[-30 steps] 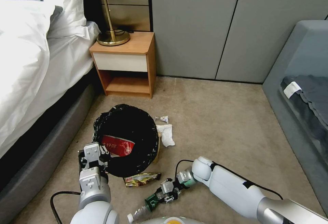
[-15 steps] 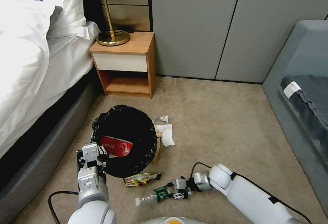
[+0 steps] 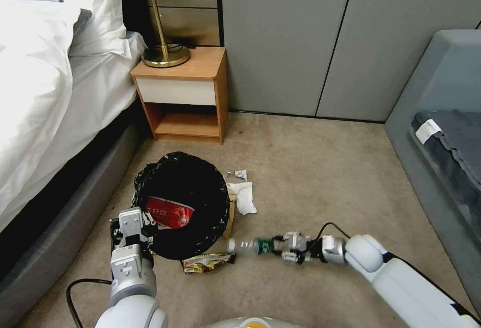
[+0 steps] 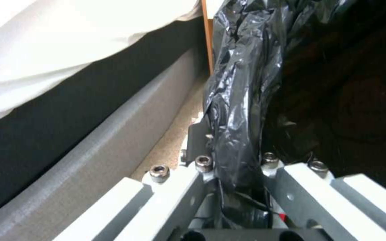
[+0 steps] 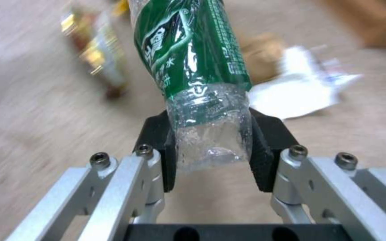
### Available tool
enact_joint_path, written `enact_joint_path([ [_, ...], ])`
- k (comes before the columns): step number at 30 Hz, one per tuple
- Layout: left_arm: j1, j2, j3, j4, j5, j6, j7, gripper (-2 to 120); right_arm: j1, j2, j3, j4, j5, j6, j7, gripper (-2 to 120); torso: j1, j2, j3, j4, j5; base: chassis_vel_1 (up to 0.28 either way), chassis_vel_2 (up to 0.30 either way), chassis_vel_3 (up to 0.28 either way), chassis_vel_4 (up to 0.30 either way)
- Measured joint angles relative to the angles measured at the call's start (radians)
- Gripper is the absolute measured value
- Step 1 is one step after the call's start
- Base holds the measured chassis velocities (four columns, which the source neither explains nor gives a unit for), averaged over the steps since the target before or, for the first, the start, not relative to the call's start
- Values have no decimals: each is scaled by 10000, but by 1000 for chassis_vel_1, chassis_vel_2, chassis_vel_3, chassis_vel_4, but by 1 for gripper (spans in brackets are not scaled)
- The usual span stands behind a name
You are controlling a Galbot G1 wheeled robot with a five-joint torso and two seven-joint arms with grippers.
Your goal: Pick up the trash bin, then pick up the garbage from the floor and place it into the trash bin.
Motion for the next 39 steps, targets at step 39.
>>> enact_joint_path([
  [39, 288, 45, 877, 411, 525, -142, -52, 1, -1588, 182, -1528, 7013, 533, -1513, 4648, 30, 0, 0, 0, -2, -3, 0, 0, 0, 0],
])
